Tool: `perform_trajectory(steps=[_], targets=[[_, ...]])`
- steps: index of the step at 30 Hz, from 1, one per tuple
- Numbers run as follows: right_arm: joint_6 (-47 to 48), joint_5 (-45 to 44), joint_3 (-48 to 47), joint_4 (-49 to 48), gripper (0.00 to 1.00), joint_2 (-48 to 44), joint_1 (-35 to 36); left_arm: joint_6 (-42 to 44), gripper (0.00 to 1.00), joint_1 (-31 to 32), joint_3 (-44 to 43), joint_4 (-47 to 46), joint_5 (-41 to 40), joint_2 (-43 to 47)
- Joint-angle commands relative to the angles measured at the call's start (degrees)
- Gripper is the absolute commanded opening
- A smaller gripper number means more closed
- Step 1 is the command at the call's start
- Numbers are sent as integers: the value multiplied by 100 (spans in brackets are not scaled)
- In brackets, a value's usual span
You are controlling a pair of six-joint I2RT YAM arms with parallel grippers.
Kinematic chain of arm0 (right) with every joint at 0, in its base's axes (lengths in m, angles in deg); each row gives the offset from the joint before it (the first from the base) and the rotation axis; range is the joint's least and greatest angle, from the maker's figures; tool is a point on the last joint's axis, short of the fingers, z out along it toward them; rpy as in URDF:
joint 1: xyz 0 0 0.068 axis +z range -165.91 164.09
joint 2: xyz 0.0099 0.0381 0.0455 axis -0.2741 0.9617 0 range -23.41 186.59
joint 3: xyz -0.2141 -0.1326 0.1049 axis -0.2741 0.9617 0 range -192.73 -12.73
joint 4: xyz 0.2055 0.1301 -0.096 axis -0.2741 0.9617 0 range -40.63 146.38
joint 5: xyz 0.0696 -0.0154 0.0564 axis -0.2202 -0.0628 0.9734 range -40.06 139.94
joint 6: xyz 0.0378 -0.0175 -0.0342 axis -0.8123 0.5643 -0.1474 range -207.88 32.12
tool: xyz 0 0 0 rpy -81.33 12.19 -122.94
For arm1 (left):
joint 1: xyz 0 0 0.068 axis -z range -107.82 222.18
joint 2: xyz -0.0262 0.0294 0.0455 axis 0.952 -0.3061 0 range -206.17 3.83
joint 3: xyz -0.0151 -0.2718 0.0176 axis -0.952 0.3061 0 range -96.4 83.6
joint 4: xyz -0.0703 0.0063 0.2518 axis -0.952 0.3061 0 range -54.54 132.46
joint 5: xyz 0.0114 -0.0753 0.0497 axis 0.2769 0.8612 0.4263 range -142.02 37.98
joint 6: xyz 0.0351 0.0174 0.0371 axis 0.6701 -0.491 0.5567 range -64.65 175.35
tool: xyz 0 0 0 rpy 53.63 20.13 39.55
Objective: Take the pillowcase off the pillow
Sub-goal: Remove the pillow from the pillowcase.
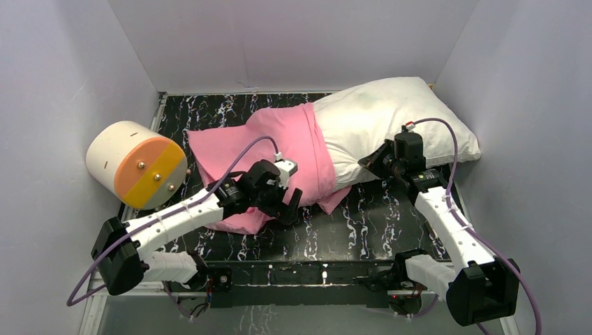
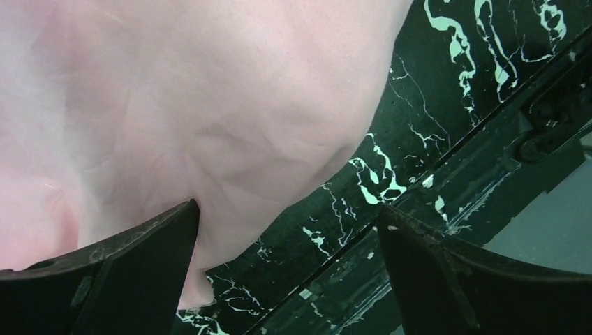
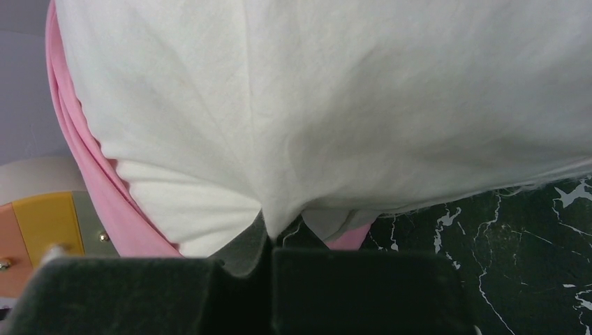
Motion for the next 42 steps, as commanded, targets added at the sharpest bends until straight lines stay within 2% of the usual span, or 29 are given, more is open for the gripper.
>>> perform_trajectory(steps=[1, 2, 3, 7, 9, 11, 16, 22, 26, 31, 34, 35, 37, 38, 40, 42], targets=[[-91, 320, -288, -282, 0, -59, 6, 434, 98, -7, 87, -234, -198, -99], [-105, 328, -273, -322, 0, -46, 1, 431, 95, -5, 108, -401, -427, -234], [-95, 297, -268, -361, 0, -30, 0, 471, 88, -5, 95, -509, -606, -397], [53, -69, -471, -118, 0, -9, -4, 129, 40, -8, -38, -224, -1866, -770], [111, -165, -553, -64, 0, -36, 2, -198, 23, -7, 83, 9, -2731, -596], [121, -202, -570, -36, 0, -63, -2, -507, 0, -12, 308, 173, -3264, -263], [143, -376, -475, 74, 0, -173, -2, -1360, 0, -22, 792, 558, -3609, 989], [262, -732, -410, 272, 0, -242, -4, -2431, 0, -51, 860, 1889, -3986, 2201], [223, -619, -245, 204, 0, -370, -7, -2750, 0, -59, 855, 2410, -3877, 2741], [412, -721, -100, 494, 0, -410, -3, -2736, 0, -62, 498, 2701, -3885, 2866], [461, -379, 21, 419, 0, -449, -5, -1745, 1, -60, 95, 1920, -3076, 2760], [429, -144, 95, 297, 0, -481, -6, -1447, 14, -64, -26, 1681, -2770, 2671], [327, 166, 215, 123, 0, -521, -10, -1014, 55, -58, -296, 1389, -2158, 2353], [285, 214, 224, 137, 0, -523, -4, -797, 67, -64, -391, 1249, -1888, 2184], [252, 288, 233, 173, 0, -543, -8, -439, 87, -62, -540, 1040, -1380, 1793], [257, 298, 242, 185, 0, -578, -4, -219, 96, -61, -644, 909, -896, 1258]])
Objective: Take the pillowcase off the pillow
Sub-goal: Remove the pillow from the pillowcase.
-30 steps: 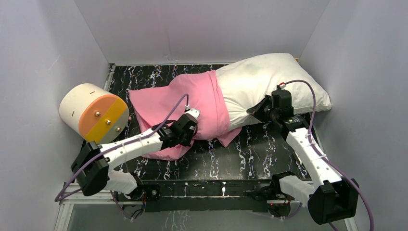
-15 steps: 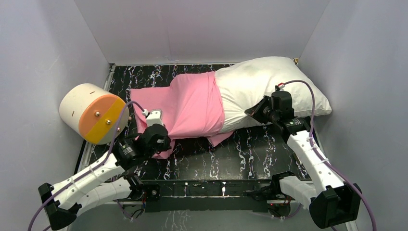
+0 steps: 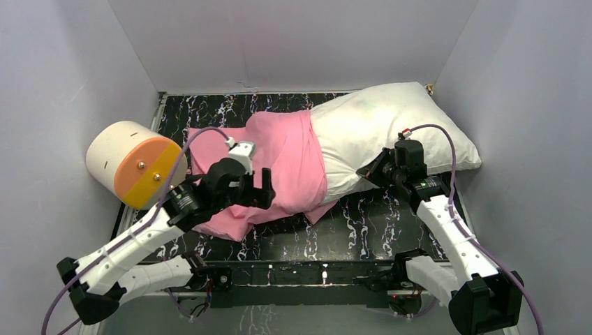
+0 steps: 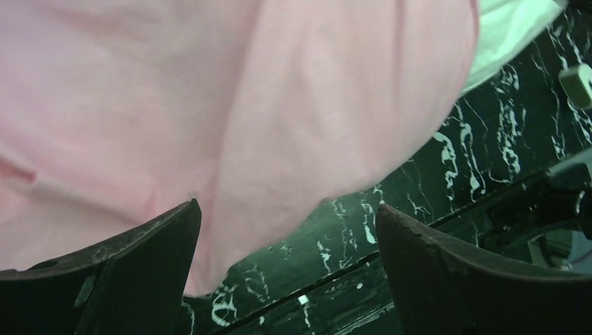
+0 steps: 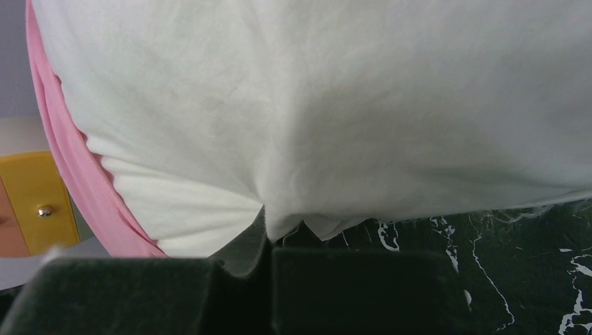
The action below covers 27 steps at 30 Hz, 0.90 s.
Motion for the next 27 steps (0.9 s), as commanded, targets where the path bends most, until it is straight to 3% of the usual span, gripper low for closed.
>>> perform_trajectory(steps=[1, 3, 6, 10, 11, 13, 16, 17, 21, 27], targets=[[82, 30, 2, -232, 0, -185, -66, 1083, 98, -12, -267, -539, 1474, -975], [86, 10, -17, -217, 0, -207, -62, 1260, 98, -6, -304, -529, 1972, -1417], [79, 9, -67, -176, 0, -226, -63, 1088, 98, -7, -251, -383, 1478, -1880], [62, 45, -73, -217, 0, -202, -68, 1236, 98, -14, 15, -565, 1457, -2084], [69, 48, -81, -226, 0, -180, -62, 1296, 94, -22, 39, -534, 1454, -2137], [92, 28, -115, -209, 0, -134, -65, 1277, 58, -21, 24, -374, 1231, -2244], [126, -44, -163, -192, 0, -112, -62, 1176, 23, -18, 65, -216, 751, -2234], [130, -78, -177, -187, 0, -116, -65, 1132, 3, -45, 111, -214, 600, -2189], [127, -185, -187, -165, 0, -131, -66, 671, 0, -425, 391, -306, 263, -1543], [151, -310, -86, -40, 0, -229, -64, -50, 0, -1040, 510, 211, -977, -165]])
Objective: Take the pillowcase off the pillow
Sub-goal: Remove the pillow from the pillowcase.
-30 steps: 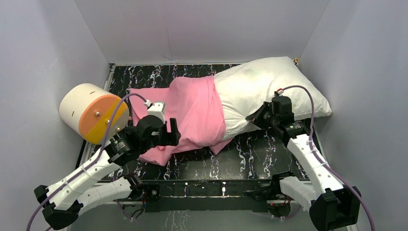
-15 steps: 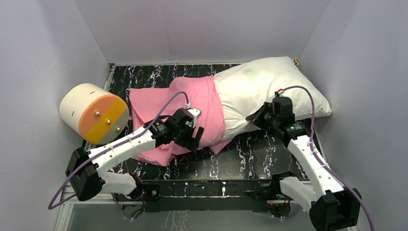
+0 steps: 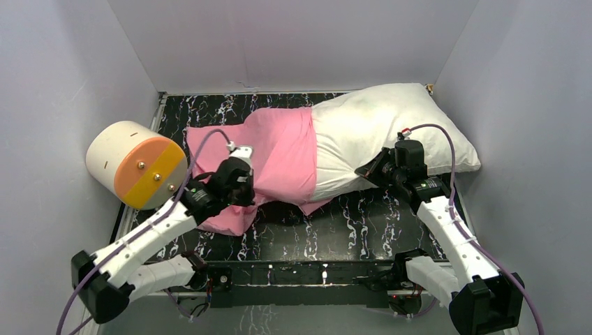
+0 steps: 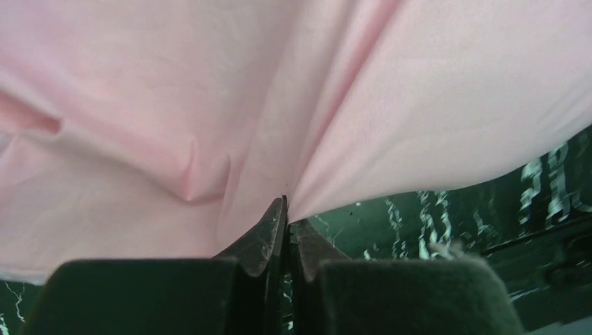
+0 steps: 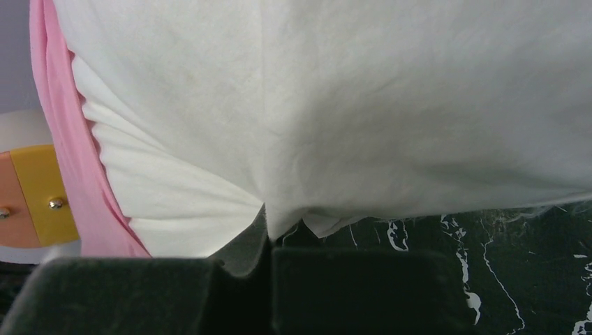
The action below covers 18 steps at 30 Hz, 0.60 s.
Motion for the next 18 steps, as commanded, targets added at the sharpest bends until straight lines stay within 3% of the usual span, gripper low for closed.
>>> perform_trajectory(steps=[1, 7, 9, 10, 13, 14, 16, 17, 18], targets=[[149, -424, -79, -16, 0, -174, -57, -553, 0, -485, 11, 693, -1422, 1027], [119, -145, 44, -153, 0, -339, -57, -727, 0, -547, -191, 1231, -1162, 981], [173, 103, 158, -324, 0, -470, -58, -610, 46, -551, -343, 1000, -672, 944], [178, 215, 231, -382, 0, -538, -58, -517, 62, -549, -406, 765, -394, 932], [168, 397, 429, -391, 0, -721, -58, -347, 91, -553, -660, -15, 135, 771], [178, 433, 483, -358, 0, -765, -59, -274, 97, -549, -788, -247, 233, 624], [173, 447, 569, -282, 0, -848, -60, -112, 98, -554, -1115, -583, 549, 172], [116, 449, 613, -227, 0, -917, -59, 28, 98, -581, -1555, -682, 913, -684], [93, 443, 620, -221, 0, -932, -57, 46, 98, -620, -1601, -773, 1077, -903]])
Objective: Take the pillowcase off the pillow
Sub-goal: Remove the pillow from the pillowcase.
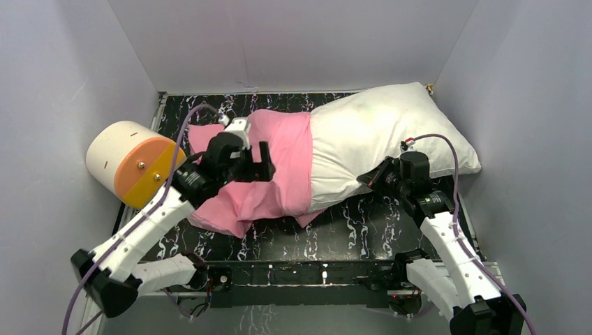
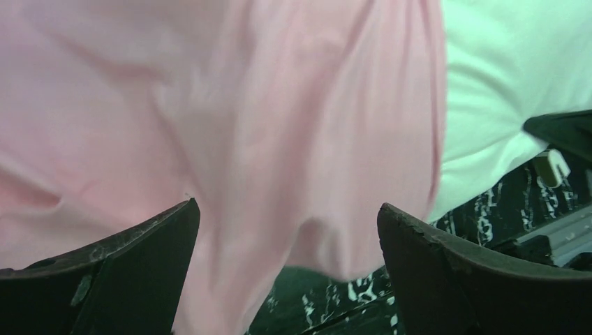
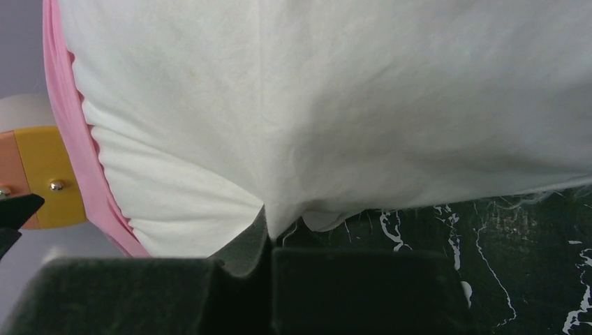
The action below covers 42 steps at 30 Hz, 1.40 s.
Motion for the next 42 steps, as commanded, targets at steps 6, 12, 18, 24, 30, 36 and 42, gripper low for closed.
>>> perform_trajectory(steps=[6, 12, 18, 24, 30, 36, 42], targets=[[22, 158, 16, -1, 0, -162, -16, -15, 86, -318, -32, -1759, 2206, -1581], [72, 17, 45, 87, 0, -228, -11, -86, 0, -458, 118, -1411, 1333, -1679], [43, -364, 122, 440, 0, -403, -15, -242, 0, -1169, 629, -987, 282, -685], [205, -723, 92, 688, 0, -741, -16, -139, 0, -2255, 1295, -650, 706, 61], [449, -29, 53, 563, 0, -593, -17, 10, 0, -2283, 1409, -1057, 2108, 138], [874, 2211, -936, 262, 40, -444, -13, 210, 0, -2282, 1222, -862, 2217, -4], [1990, 2684, -2171, 1161, 56, 133, -3, 153, 0, -2278, 1417, -903, 2357, -37]])
